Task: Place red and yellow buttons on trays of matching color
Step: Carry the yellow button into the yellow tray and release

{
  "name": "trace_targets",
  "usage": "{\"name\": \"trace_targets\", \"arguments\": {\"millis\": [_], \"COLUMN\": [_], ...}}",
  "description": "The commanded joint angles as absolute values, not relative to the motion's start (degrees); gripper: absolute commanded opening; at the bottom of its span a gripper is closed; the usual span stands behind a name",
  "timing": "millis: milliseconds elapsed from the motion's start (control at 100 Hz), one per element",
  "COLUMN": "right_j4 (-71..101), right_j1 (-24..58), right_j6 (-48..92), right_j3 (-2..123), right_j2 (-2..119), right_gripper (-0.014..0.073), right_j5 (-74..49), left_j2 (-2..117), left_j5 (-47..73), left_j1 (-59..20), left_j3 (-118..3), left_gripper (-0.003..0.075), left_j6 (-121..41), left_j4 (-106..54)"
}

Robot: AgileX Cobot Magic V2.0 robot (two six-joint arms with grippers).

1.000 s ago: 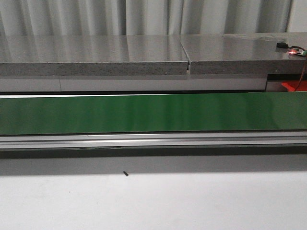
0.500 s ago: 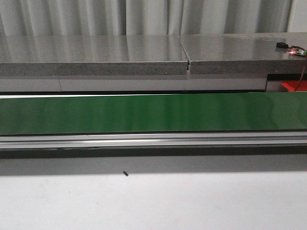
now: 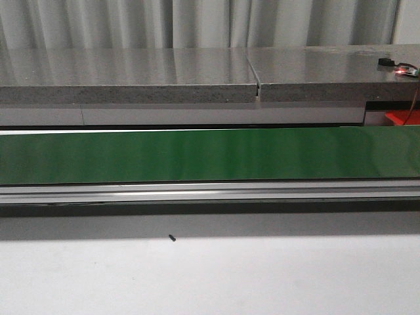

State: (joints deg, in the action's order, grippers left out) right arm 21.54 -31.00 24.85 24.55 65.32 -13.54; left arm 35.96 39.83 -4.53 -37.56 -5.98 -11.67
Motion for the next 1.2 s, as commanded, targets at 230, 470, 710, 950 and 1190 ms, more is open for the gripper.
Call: {"name": "trace_targets", "arguments": {"millis": [230,470,710,950,1190], "right_j4": [22.2,22.2,22.2,21.5,21.2], "right_j1": [-31.5,-31.5,-31.4,-31.4,-27.9], "right_j6": [25.0,25.0,25.0,25.7,25.7], "right_j3": [25.6,25.6,25.6,25.8,25.8], "right_j2": [64.0,66.2,66.7,61.7,51.3], "right_gripper": [0.0206,0.0426,0.0552,0.0550,0.0470], "right_j5": [-9.2,-9.3,-9.5,-9.2,-6.6], "left_j2": [36.1,36.1,36.1,36.1,36.1], "left_j5": [36.4,36.4,36.4,36.4,36.4], "left_j1": [-4.9,-4.9,-4.9,-4.9,-4.9], "left_j3": [-39.1,-39.1,-39.1,-39.1,-39.1], "left_gripper": [-0.0020,-0.0020,-0.0020,-0.0020,-0.0020], "left_j6": [-5.9,-5.9,-5.9,-5.9,-5.9], "left_j4": [-12.4,-12.4,-12.4,-12.4,-12.4]}}
